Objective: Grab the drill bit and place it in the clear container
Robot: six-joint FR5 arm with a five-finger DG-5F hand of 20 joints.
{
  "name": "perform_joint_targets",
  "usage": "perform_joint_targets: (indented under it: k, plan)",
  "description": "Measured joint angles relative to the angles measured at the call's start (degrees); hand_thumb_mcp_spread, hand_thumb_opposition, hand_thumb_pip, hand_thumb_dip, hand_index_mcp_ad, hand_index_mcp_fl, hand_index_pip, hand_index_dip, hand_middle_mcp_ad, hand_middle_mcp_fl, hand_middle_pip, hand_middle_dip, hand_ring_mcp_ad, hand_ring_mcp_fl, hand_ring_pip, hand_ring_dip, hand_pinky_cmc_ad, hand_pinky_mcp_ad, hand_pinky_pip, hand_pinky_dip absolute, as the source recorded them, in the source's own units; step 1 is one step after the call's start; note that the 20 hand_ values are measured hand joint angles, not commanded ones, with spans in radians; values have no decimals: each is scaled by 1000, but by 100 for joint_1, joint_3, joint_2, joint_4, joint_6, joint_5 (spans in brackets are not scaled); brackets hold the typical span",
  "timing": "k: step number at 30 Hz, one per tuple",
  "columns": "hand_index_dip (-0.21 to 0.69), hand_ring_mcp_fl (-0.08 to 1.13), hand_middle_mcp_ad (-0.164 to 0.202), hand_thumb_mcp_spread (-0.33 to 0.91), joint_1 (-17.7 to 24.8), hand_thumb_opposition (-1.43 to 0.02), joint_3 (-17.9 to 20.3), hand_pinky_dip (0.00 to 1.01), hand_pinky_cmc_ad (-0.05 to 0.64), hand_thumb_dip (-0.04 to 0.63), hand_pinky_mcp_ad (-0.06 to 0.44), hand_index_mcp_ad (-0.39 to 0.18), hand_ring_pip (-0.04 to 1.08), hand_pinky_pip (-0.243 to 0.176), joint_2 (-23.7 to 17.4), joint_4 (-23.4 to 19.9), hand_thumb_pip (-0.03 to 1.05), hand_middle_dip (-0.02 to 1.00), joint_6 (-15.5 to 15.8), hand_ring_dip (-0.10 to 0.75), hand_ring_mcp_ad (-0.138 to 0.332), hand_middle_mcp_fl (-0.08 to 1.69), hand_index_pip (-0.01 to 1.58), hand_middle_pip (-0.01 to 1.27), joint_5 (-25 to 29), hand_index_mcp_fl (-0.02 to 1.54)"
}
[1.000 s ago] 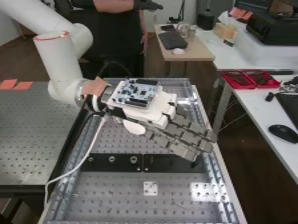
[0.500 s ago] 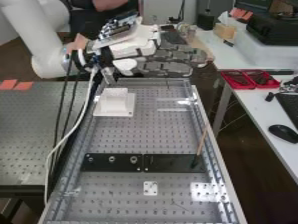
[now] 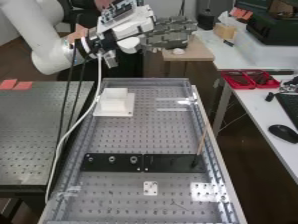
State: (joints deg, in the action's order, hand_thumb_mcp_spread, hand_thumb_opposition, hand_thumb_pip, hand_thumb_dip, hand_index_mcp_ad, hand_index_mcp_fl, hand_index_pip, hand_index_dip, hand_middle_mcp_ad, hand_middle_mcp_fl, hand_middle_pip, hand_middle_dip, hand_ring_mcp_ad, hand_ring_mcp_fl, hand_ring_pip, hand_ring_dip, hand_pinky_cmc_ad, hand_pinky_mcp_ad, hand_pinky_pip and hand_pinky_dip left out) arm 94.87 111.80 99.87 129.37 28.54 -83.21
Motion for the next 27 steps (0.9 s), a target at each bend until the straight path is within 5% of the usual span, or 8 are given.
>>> perform_joint_targets:
  k: [11,27]
  plan:
    - [274,117,51,689,186,-976,-126,188,278,218,131,-166,122,-45,246,97,387,73,-340,-31,131,0,796,138,-334,997]
    - [274,96,51,689,481,-976,-586,188,283,218,131,-166,122,-44,1139,449,387,51,-775,-35,145,10,794,138,-471,993]
